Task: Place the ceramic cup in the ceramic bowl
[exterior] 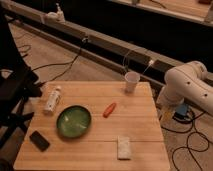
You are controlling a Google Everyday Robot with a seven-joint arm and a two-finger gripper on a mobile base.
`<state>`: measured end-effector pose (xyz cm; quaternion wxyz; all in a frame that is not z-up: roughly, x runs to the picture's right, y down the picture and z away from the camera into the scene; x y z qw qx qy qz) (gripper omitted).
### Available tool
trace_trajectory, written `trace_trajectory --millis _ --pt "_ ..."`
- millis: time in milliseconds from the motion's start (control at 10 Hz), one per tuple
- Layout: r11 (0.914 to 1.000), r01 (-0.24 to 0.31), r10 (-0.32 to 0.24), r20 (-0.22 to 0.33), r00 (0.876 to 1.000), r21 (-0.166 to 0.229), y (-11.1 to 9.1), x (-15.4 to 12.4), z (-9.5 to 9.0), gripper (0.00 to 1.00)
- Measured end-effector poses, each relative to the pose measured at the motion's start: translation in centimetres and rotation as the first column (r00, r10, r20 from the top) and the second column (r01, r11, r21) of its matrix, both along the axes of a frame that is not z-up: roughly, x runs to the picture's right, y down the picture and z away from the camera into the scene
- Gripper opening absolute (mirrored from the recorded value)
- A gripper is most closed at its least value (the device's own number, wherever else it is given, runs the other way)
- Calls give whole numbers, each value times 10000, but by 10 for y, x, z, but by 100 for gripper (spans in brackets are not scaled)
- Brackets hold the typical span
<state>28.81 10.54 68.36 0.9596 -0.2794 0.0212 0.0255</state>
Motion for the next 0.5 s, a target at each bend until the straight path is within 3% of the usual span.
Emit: trace_trajectory --millis 500 --pt "10000 -83 83 29 10000 2 -1 0 0 65"
